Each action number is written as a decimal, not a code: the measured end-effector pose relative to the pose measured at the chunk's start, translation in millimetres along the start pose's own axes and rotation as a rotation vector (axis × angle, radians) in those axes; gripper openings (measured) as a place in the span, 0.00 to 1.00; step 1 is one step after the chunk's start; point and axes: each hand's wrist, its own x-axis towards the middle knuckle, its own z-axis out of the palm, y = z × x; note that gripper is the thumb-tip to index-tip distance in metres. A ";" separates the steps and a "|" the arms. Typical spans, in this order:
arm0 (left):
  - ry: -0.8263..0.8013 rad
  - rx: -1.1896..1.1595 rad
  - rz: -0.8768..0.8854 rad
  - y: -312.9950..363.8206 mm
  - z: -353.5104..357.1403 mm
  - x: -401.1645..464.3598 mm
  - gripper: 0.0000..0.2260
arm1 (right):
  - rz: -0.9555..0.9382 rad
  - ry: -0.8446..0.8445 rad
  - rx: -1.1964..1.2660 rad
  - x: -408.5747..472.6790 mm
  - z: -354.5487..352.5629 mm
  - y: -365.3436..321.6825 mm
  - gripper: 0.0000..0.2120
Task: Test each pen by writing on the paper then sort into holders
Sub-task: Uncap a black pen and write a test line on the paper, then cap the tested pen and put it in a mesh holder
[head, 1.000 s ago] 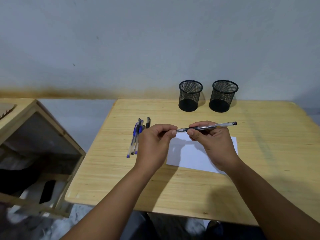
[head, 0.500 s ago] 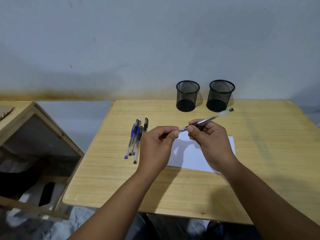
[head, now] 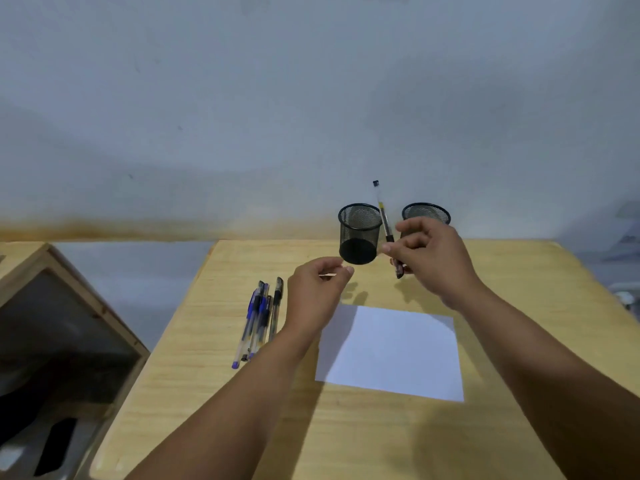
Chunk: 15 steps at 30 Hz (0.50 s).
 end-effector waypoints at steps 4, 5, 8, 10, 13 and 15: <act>0.020 0.059 -0.040 -1.0 13.4 39.5 0.23 | -0.072 -0.016 -0.348 35.3 -16.9 -9.8 0.03; 0.010 0.087 -0.044 -2.2 17.7 48.8 0.27 | -0.088 -0.049 -0.430 43.8 -18.9 -11.6 0.01; -0.028 0.172 -0.048 -5.4 29.3 73.2 0.37 | -0.144 -0.122 -0.655 68.6 -16.1 -13.5 0.03; -0.039 0.203 -0.039 -7.3 35.8 85.6 0.41 | -0.165 -0.143 -0.722 82.7 -9.9 -13.6 0.03; -0.027 0.227 -0.016 -9.6 43.1 99.3 0.41 | -0.195 -0.178 -0.807 100.0 3.6 -11.2 0.04; 0.001 0.233 0.000 -11.3 46.6 105.2 0.39 | -0.196 -0.194 -0.854 109.9 13.5 -7.9 0.04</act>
